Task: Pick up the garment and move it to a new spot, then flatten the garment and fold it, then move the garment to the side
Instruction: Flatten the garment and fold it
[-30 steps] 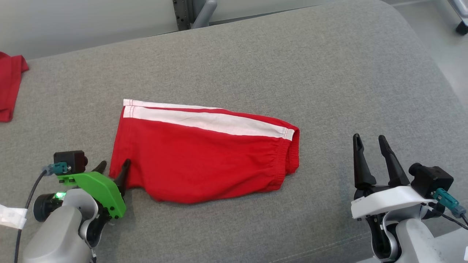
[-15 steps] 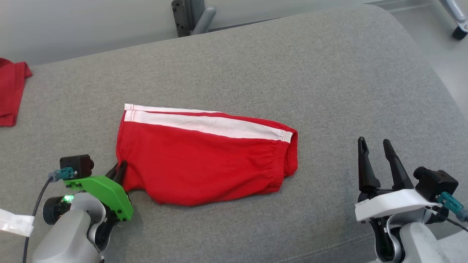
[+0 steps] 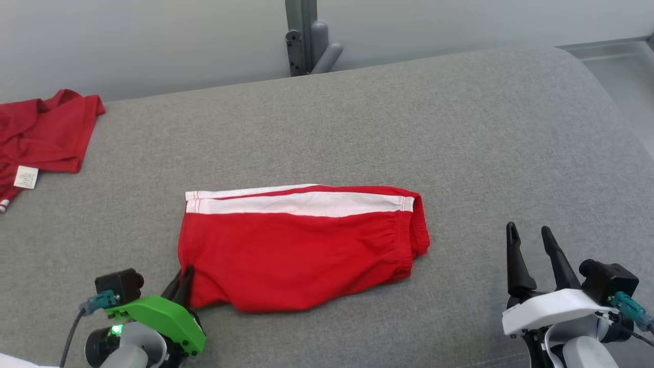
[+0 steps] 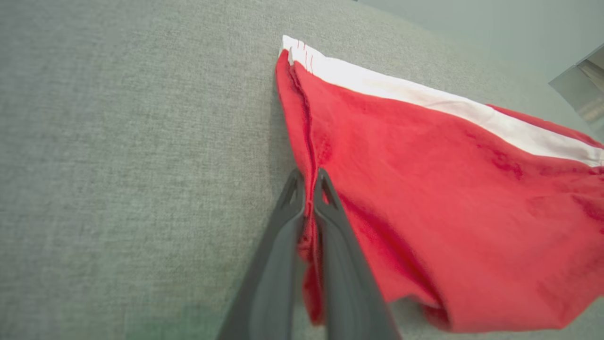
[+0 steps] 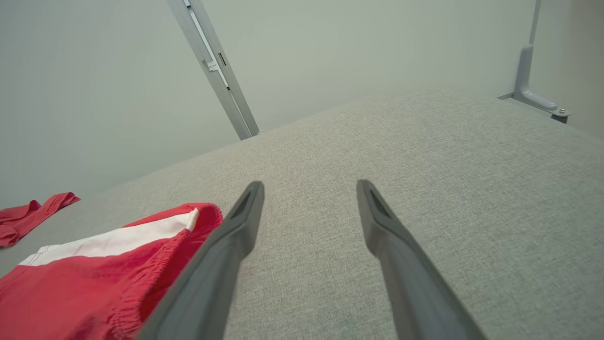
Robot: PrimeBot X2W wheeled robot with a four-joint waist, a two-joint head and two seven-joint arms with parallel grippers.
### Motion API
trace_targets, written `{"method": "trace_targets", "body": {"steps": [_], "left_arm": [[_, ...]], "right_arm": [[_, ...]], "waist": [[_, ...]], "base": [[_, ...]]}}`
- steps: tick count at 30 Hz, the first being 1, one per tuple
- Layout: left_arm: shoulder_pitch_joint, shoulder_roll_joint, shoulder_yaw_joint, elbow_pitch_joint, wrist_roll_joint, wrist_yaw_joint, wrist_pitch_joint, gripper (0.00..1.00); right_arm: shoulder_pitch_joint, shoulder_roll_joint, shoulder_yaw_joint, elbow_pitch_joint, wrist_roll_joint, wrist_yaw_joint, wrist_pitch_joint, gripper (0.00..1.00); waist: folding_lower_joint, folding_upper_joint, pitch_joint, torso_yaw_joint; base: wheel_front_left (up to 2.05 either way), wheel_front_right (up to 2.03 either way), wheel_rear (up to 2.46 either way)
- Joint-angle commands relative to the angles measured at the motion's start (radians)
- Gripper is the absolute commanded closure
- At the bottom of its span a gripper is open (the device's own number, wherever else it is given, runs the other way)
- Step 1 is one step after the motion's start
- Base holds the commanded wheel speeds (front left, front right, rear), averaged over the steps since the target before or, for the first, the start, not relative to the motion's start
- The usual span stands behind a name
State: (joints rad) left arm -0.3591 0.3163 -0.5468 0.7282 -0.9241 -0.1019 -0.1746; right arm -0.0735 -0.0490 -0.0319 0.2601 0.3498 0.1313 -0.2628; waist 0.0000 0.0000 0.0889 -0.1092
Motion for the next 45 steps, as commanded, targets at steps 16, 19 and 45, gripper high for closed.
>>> {"method": "trace_targets", "body": {"steps": [16,19,45], "left_arm": [[0.184,-0.044,0.009,-0.135,0.007,0.102,-0.068,0.00],[0.171,-0.036,0.012,-0.179,0.075,0.120,-0.085,0.00],[0.355,-0.155,0.273,-0.496,0.473,0.127,-0.091,0.00]], "right_arm": [[0.038,-0.003,0.045,0.065,-0.035,-0.001,-0.003,0.00],[0.028,-0.003,0.052,0.073,-0.033,-0.001,-0.003,0.00],[-0.095,-0.004,0.190,0.360,0.074,-0.001,0.001,0.00]], "waist": [[0.0000,0.0000,-0.095,0.079],[0.0000,0.0000,-0.103,0.087],[0.0000,0.0000,-0.107,0.256]], "base": [[0.00,0.00,0.00],[0.00,0.00,0.00],[0.00,0.00,0.00]]}}
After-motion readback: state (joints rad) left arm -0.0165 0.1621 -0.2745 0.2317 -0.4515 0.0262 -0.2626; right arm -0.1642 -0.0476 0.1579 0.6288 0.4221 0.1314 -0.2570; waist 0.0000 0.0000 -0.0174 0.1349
